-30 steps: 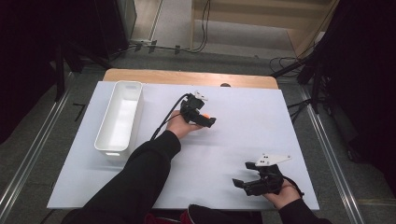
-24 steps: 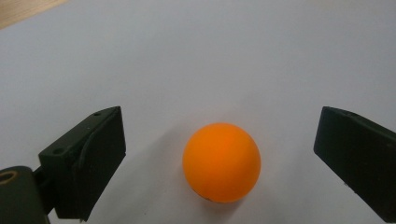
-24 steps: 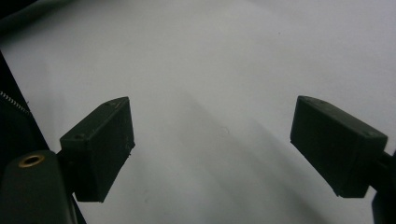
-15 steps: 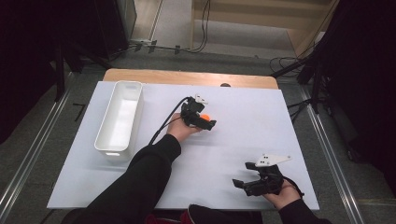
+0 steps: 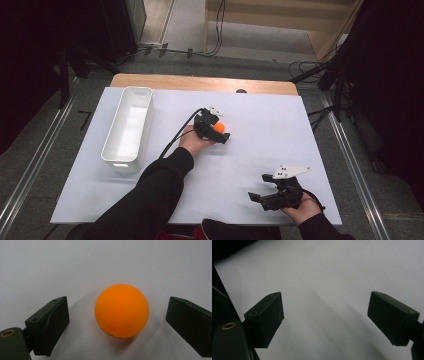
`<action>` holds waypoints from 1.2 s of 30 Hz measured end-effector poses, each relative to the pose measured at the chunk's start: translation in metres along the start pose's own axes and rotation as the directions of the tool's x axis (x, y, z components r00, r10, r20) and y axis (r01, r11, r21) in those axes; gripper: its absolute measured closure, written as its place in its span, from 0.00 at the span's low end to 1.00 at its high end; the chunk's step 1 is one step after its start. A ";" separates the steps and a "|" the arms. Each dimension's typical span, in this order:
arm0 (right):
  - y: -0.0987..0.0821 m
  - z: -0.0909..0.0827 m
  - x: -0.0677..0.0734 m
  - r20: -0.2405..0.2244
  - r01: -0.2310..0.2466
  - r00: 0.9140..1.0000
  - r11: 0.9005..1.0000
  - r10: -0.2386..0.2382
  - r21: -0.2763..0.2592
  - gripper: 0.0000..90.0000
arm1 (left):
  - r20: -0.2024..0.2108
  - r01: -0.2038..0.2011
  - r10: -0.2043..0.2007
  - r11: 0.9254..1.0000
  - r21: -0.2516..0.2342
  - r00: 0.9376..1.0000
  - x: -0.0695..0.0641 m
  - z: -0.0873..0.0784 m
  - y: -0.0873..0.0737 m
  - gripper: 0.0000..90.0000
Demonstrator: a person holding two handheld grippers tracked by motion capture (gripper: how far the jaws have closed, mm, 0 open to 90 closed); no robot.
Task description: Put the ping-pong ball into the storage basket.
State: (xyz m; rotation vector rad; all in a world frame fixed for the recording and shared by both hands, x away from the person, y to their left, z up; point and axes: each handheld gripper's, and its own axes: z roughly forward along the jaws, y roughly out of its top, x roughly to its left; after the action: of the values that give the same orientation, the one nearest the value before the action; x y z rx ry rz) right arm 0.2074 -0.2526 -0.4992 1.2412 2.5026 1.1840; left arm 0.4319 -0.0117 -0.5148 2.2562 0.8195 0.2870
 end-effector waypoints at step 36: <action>-0.002 0.001 0.002 0.006 0.023 1.000 1.000 -0.023 0.021 0.14 | -0.071 -0.032 0.027 0.998 -0.062 0.997 -0.007 -0.004 -0.005 0.56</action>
State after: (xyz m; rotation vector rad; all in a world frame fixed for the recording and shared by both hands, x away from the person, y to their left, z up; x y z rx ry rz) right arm 0.2054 -0.2513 -0.5014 1.2158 2.5240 1.1508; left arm 0.4225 -0.0114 -0.5150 2.2115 0.8026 0.4019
